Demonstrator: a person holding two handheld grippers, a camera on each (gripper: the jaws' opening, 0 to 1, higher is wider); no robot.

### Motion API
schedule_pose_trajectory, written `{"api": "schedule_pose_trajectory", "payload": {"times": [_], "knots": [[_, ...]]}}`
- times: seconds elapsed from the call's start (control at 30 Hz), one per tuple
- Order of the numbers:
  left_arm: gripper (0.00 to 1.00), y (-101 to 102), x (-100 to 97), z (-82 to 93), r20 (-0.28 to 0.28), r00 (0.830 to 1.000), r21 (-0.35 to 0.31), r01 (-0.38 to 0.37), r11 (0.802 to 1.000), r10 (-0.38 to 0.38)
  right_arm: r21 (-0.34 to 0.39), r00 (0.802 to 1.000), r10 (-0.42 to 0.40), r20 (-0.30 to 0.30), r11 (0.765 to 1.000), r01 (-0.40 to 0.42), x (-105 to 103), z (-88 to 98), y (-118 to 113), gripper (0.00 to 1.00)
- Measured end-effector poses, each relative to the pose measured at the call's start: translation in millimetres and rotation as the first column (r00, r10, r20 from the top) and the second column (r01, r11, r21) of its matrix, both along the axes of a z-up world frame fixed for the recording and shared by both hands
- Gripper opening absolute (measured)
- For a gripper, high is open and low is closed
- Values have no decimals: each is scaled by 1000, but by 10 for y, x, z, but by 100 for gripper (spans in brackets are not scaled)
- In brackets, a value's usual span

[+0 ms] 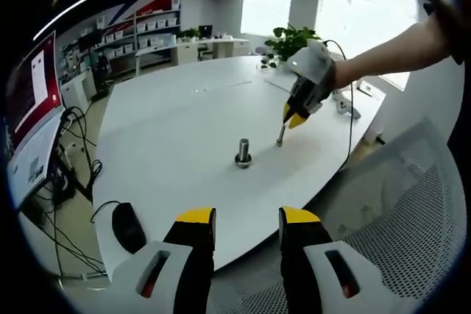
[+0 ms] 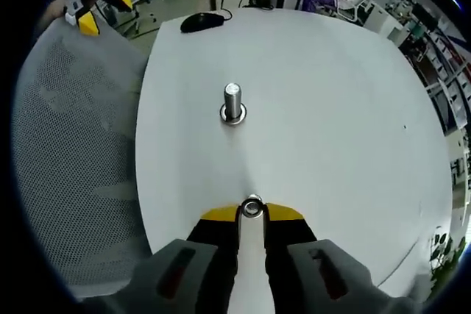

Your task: Place the washer onto the threaded stud by aligning its center hole with the stud, sliding it down to the base, and recovering from edge contact or off-axis alignment until the washer reaches the visible bottom stop.

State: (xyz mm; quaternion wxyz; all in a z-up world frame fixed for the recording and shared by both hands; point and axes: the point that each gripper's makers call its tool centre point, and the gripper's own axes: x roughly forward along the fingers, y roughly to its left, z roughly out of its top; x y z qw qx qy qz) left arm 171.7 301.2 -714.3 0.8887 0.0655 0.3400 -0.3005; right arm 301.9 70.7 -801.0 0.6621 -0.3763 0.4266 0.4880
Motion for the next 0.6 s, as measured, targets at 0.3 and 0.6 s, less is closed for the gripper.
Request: {"api": "schedule_pose_trajectory", "payload": {"times": [0.3,0.6], "knots": [[32,-7,3,6,4,1000,-3,0,1000,0,-28,1000,15,-3,999,-15,42,-51,-13,14],[32,-11,2,9,6,1000,-5,0,1000,0,-53,999,29,-12,998,-30,50,-96,2,14]]}}
